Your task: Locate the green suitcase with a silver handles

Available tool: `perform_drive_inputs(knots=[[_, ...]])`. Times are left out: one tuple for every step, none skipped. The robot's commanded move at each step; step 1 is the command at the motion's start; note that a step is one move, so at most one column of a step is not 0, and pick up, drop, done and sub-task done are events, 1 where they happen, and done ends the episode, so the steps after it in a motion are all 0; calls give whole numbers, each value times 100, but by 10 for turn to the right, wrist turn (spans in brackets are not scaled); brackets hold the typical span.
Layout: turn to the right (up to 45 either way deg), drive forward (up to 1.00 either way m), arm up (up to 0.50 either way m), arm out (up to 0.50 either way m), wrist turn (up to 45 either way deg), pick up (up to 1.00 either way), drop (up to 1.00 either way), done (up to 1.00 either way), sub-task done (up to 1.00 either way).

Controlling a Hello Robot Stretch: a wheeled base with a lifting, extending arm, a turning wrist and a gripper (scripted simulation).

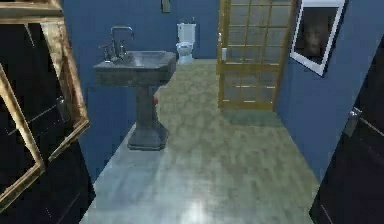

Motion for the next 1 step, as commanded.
perform_drive_inputs(knots=[[0, 100, 0, 0, 0, 0, 0, 0, 0]])
